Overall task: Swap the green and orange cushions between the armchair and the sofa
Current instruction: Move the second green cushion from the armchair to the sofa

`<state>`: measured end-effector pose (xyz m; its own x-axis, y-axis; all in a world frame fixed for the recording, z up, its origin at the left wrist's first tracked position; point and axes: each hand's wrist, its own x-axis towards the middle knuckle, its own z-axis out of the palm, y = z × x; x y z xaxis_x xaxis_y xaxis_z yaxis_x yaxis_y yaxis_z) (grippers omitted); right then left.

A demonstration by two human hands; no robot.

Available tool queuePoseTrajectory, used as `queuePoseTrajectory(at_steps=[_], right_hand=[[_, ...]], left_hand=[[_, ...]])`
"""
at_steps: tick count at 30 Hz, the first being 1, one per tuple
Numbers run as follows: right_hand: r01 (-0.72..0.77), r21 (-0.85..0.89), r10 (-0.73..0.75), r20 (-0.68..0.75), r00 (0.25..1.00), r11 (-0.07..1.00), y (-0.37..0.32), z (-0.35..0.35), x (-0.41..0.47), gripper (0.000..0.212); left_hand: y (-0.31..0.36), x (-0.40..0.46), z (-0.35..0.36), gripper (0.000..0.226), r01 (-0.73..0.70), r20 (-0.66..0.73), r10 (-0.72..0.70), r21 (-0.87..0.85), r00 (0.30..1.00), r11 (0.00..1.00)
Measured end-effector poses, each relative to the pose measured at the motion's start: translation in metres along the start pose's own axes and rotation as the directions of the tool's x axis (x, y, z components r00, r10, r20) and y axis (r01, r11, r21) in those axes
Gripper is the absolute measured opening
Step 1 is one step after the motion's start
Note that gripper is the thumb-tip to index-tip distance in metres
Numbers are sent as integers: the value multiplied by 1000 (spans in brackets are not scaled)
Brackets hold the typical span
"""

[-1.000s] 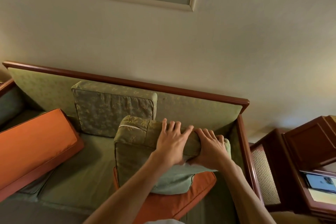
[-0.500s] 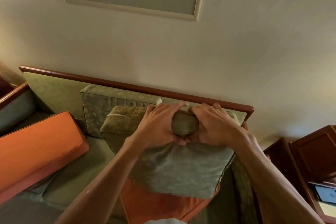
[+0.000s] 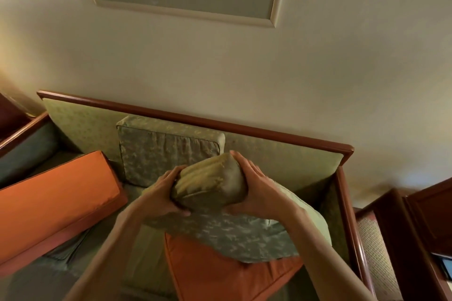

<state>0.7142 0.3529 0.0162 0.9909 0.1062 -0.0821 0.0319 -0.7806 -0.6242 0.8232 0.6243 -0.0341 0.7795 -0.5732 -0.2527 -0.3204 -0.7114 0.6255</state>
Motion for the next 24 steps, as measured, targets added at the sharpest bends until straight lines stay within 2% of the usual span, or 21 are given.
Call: queuePoseTrajectory(at_steps=[2, 4, 6, 9, 12, 14, 15, 17, 19, 24], right_hand=[[-42, -88, 44, 20, 999, 995, 23, 18, 5, 127], [-75, -141, 82, 48, 995, 987, 52, 41, 8, 128], [-85, -165, 96, 62, 993, 983, 70, 59, 9, 128], [-60, -251, 77, 58, 995, 966, 81, 68, 15, 128], [-202, -281, 231, 75, 970, 938, 104, 67, 15, 132], [-300, -241, 320, 49, 946, 923, 119, 71, 8, 126], [-295, -234, 310, 30, 950, 927, 120, 75, 6, 117], [-232, -238, 240, 3, 971, 943, 114, 84, 8, 95], [-172, -215, 184, 34, 982, 961, 98, 84, 15, 78], [-74, -169, 93, 108, 990, 983, 58, 56, 30, 60]], left_hand=[[19, -2, -11, 136, -4, 29, 4, 14, 1000, 1000], [57, -3, -12, 145, -97, 6, 97, 38, 995, 995], [88, 0, -6, 146, -104, -34, 116, 241, 993, 965], [87, 10, -10, 141, 44, -38, -31, 398, 999, 916], [63, 6, -14, 143, 139, -31, -141, 488, 989, 862], [45, -3, -10, 137, 177, -83, -157, 471, 984, 864], [37, -8, -11, 132, 202, -113, -169, 443, 979, 874], [21, -18, -18, 123, 244, -144, -204, 366, 968, 898], [3, -26, -33, 113, 252, -146, -217, 287, 965, 924], [-25, -43, -62, 100, 223, -184, -191, 170, 964, 960]])
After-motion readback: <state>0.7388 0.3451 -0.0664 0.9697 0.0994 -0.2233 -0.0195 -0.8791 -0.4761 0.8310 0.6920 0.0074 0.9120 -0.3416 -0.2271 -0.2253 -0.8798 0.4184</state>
